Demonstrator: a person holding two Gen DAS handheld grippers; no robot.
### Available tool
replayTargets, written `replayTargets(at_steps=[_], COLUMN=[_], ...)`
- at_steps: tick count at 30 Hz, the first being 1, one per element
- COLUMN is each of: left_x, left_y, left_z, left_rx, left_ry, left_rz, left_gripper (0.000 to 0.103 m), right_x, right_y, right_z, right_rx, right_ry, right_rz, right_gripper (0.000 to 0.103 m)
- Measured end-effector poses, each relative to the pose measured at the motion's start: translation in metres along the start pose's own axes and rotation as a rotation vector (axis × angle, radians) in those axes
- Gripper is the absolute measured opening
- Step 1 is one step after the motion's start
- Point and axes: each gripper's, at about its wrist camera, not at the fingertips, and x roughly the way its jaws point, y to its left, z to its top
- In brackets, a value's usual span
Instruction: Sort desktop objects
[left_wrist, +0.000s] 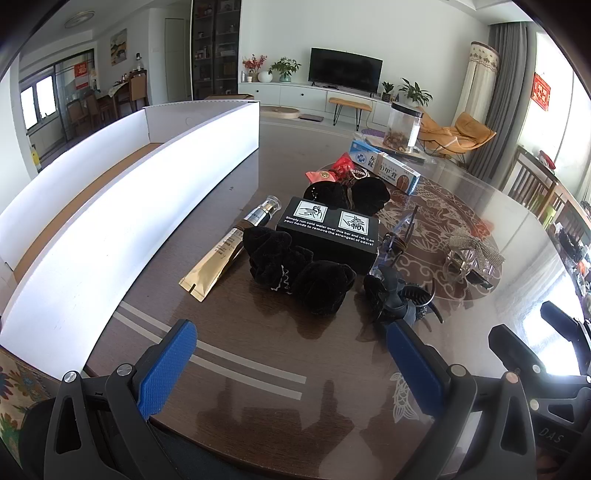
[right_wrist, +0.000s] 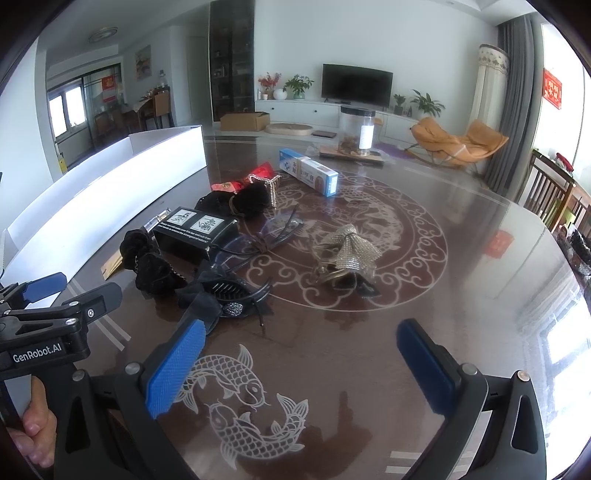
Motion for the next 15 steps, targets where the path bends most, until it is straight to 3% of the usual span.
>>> replayTargets(at_steps=[15], left_x=[0.0009], left_y=[-0.0009], left_z=[0.0000], left_rx=[0.000], left_ry=[0.004], left_rz=[-0.001], left_gripper=[0.103], right_x=[-0.0001], right_y=[0.0014], right_z=[-0.0004], right_rx=[0.000], right_ry=[0.000], right_rz=[0.002], right_gripper=[0.103])
